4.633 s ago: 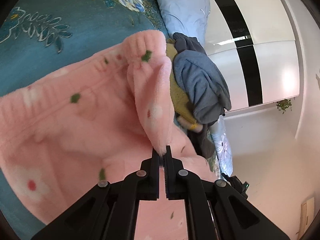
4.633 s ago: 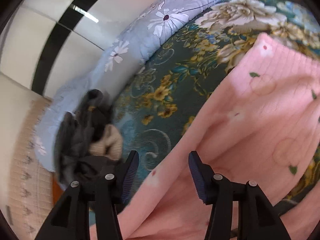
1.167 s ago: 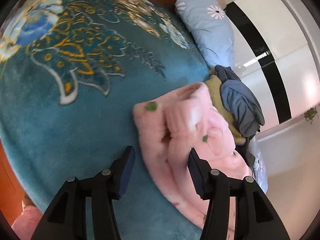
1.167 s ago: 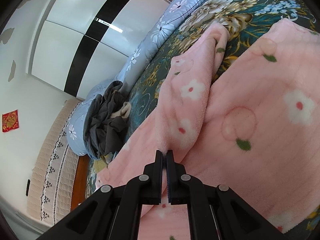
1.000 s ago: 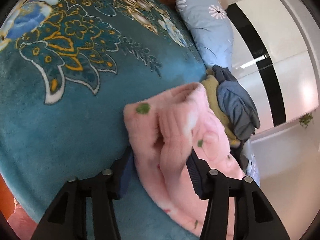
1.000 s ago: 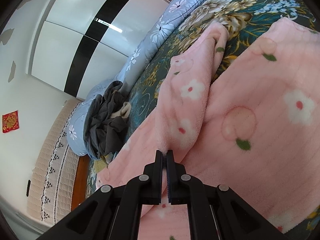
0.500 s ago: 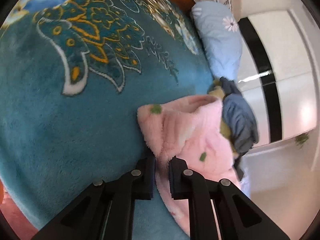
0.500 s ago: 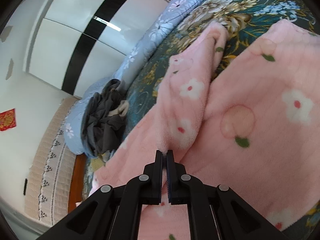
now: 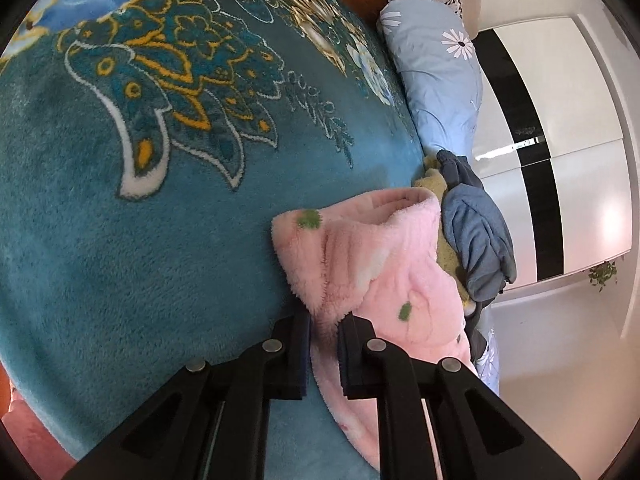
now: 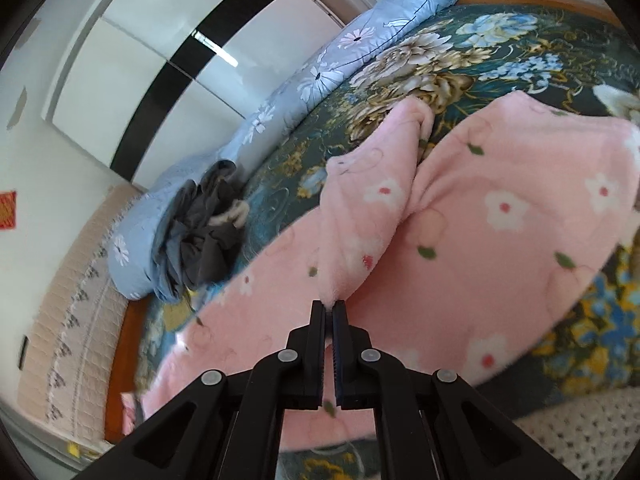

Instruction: Fold clothes

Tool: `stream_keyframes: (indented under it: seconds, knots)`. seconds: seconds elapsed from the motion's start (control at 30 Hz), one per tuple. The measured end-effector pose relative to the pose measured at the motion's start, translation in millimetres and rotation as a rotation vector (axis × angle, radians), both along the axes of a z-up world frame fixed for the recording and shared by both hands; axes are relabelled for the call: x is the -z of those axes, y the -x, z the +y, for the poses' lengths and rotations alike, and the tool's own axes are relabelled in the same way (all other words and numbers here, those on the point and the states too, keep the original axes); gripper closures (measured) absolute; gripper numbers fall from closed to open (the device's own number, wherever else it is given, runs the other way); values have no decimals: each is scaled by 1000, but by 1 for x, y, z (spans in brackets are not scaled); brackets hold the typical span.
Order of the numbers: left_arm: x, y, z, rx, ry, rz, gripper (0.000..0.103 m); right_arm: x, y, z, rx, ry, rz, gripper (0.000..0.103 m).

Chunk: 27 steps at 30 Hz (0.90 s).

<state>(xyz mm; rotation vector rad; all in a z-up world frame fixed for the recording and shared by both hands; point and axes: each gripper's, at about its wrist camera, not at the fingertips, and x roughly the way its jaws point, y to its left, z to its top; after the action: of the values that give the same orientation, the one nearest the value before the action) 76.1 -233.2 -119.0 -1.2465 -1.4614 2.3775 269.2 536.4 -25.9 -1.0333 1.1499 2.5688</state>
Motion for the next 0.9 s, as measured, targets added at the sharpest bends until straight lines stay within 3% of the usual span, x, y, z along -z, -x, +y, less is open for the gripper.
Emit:
stream_keyframes:
  seconds: [0.23,0.4,0.53,0.6,0.67,0.77,0.9]
  knots:
    - [2,-6,-5,-2,-24,1,91,38,7,1,-13,3,-211,99]
    - [2,-5,-4,-2,-23,-1,90,23,7,2,-36,-25,-168,94]
    - [1,-5,-3,-2,-16,0,89,-7,16,10,-6,-131,-132,72]
    - [2,-5,-3,-2,-16,3,89,-23,31,15,12,-178,-117,69]
    - [2,-6,-3,-3,-17,7,89,-35,58,17,-21,-224,-105,51]
    - [2,-7,-3,-3,-20,11,89,-42,109,8,-98,-303,-144,49]
    - [3,-9,-3,-2,-15,19,89,-28,178,2,-145,-370,-272,47]
